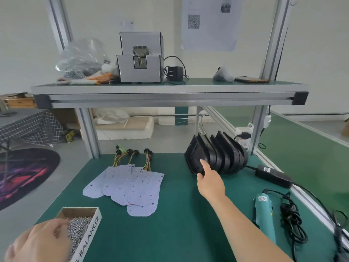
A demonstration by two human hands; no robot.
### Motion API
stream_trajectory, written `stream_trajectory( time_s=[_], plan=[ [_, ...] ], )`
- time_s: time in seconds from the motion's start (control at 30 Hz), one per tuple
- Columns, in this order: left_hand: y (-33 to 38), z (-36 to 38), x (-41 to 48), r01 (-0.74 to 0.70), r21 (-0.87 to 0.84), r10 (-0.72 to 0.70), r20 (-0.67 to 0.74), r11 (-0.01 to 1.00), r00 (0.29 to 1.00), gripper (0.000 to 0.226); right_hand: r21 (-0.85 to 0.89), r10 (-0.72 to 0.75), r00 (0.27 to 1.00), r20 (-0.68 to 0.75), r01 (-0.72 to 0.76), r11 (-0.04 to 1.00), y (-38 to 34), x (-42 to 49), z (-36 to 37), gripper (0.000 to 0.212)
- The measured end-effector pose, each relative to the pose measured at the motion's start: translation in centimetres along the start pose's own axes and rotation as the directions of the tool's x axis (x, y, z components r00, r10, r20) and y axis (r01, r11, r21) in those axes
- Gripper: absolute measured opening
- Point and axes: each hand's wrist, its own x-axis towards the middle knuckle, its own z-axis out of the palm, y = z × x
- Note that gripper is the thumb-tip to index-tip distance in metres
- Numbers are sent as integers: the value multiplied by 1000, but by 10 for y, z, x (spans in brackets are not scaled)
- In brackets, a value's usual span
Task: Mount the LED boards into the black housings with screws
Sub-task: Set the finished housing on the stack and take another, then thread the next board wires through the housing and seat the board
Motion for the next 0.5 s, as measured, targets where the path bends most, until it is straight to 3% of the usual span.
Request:
stream_trajectory(
  time_s=[0.03,0.07,0.1,0.17,0.27,0.37,0.5],
  plan=[
    [7,5,8,33,-42,-32,24,999,999,16,-22,-4,1000,-5,4,1000,1,3,3,52],
    [16,8,14,-10,14,10,-19,1000,1000,23,-32,-10,1000,-20,10,999,2,5,6,51],
    [29,16,19,-39,-41,36,-81,998,996,30,-31,-17,999,-38,16,999,3,6,10,49],
    [56,30,26,-236,-81,222,-158,968,962,28,-22,-24,997,-73,22,1000,4,7,19,48],
    [100,65,50,-270,-175,271,-18,947,962,27,-5,-33,994,-106,32,999,4,3,32,48],
    [139,97,78,-329,-163,350,126,930,928,25,11,-34,987,-155,36,999,5,-3,42,47],
    [170,129,113,-335,-88,344,338,938,876,50,35,-38,981,-190,46,998,8,-3,47,47]
  ],
)
